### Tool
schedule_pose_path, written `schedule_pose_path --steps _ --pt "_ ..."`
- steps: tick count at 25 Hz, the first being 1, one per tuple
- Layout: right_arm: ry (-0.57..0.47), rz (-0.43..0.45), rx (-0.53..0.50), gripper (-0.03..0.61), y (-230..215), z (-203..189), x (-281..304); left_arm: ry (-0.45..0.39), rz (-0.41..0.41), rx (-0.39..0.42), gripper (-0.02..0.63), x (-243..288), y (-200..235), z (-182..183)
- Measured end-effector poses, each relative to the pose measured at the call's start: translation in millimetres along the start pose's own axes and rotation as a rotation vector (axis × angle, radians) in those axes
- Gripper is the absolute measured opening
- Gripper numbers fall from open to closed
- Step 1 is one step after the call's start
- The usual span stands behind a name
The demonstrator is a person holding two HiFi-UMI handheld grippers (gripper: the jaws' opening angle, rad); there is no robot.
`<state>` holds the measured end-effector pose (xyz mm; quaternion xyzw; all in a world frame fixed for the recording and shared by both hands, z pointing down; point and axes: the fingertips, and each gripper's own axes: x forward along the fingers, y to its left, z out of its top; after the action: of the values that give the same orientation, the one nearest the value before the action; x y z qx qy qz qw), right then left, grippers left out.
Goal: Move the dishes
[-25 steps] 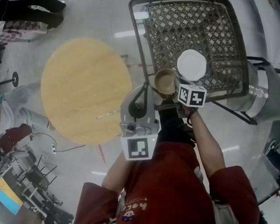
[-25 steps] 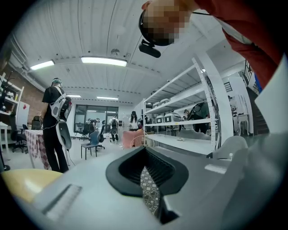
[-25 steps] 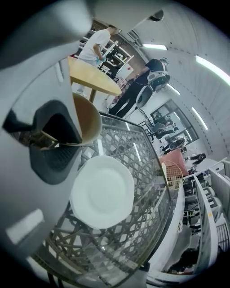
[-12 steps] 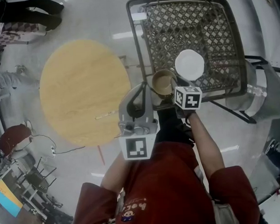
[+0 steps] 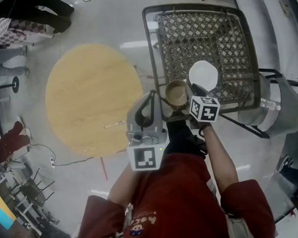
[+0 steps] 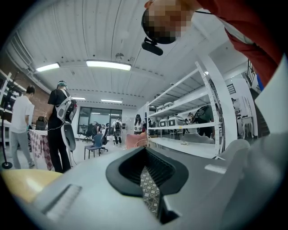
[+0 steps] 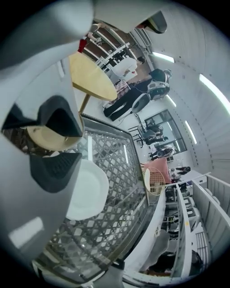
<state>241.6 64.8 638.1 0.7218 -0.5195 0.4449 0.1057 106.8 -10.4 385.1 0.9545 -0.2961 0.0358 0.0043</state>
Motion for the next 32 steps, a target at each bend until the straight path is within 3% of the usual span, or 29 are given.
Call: schedule_pose_path --steps 7,16,32 --pt "-0.082 0.026 -0.032 0.106 25.6 34.5 -16.8 -0.045 0.042 -0.025 0.007 -8.3 17.5 15.1" --pt "-0.256 0.111 -0.147 0.106 87.6 96.5 -47.5 -0.083 0.11 -0.031 0.006 -19.9 49.4 33.5" --pt "-0.485 0.335 -0.364 0.106 221.0 162.2 -85.7 -0.127 0.354 -0.043 0.008 -67.0 132.7 51.4"
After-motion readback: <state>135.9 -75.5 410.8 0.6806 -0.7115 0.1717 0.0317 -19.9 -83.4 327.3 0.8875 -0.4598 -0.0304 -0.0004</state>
